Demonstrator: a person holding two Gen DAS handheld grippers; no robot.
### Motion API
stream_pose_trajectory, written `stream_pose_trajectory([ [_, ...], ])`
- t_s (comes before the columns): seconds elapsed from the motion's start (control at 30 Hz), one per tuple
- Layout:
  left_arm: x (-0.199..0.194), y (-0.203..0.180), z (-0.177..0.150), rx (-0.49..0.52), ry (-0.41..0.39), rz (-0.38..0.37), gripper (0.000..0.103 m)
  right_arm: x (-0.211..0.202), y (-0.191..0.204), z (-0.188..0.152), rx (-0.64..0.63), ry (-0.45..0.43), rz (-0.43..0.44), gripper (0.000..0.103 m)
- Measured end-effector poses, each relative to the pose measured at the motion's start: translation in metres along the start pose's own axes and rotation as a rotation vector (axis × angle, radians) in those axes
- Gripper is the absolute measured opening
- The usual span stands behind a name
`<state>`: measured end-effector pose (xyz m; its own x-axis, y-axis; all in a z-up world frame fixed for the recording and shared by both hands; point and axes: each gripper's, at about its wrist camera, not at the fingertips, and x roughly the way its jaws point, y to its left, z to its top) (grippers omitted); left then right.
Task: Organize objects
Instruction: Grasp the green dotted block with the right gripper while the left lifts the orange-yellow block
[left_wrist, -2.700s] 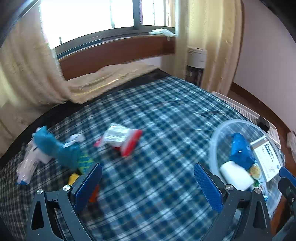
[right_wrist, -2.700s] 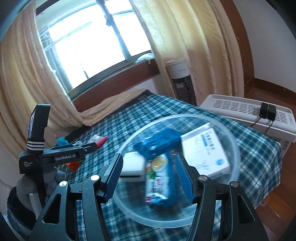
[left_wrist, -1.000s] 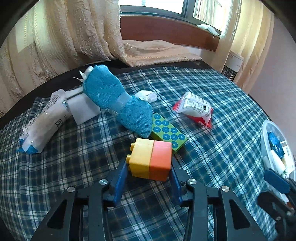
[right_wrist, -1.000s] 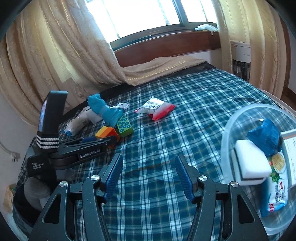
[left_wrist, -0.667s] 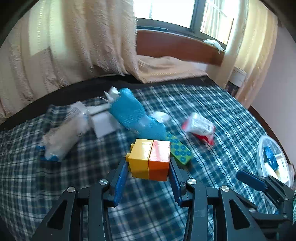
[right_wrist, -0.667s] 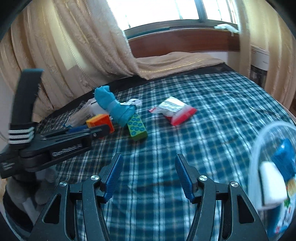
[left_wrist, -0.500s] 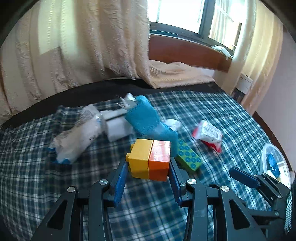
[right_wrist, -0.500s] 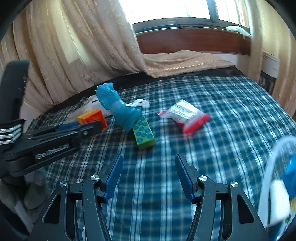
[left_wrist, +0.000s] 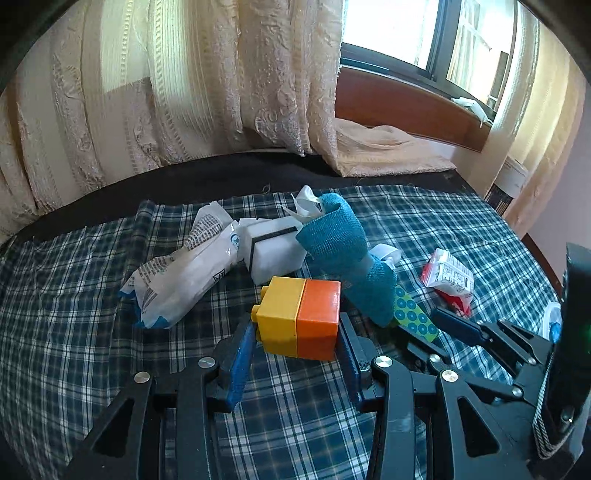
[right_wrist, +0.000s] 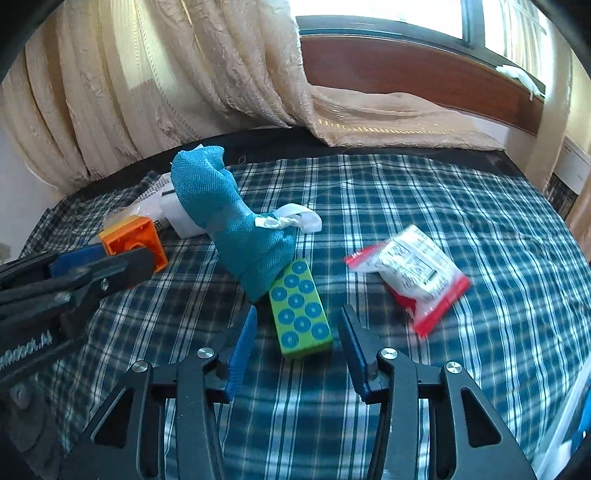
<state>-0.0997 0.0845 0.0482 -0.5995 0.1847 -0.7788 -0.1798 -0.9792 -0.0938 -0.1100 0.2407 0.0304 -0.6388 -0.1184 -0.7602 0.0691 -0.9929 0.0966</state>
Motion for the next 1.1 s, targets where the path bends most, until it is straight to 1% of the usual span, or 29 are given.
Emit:
stream_pose_trajectory([
  [0.03,0.001,0.000,0.000,0.001,0.002,0.000,0.045,0.002,0.000,0.001,-0.003,0.003,-0.001,0.044],
  [0.1,0.001,0.001,-0.001,-0.001,0.005,0.001,0.045,0.006,0.000,0.002,-0.006,0.009,-0.004,0.040],
  [0.23,0.002,0.001,-0.002,-0.002,0.010,0.003,0.045,0.010,-0.001,0.002,-0.010,0.010,-0.010,0.037],
  [0.33,0.003,0.000,-0.002,0.003,0.013,0.001,0.045,0.009,0.002,0.001,-0.024,0.010,-0.023,0.031],
  [0.47,0.002,-0.001,-0.002,0.007,0.012,-0.003,0.045,0.005,0.004,-0.003,-0.032,0.014,-0.038,0.030],
  [0.77,-0.004,-0.006,-0.002,0.014,0.005,-0.017,0.045,-0.022,-0.006,-0.022,0.028,-0.009,-0.020,0.030],
  [1.1,-0.017,-0.020,-0.003,0.044,-0.019,-0.043,0.045,-0.063,-0.020,-0.058,0.113,-0.047,0.005,0.030],
])
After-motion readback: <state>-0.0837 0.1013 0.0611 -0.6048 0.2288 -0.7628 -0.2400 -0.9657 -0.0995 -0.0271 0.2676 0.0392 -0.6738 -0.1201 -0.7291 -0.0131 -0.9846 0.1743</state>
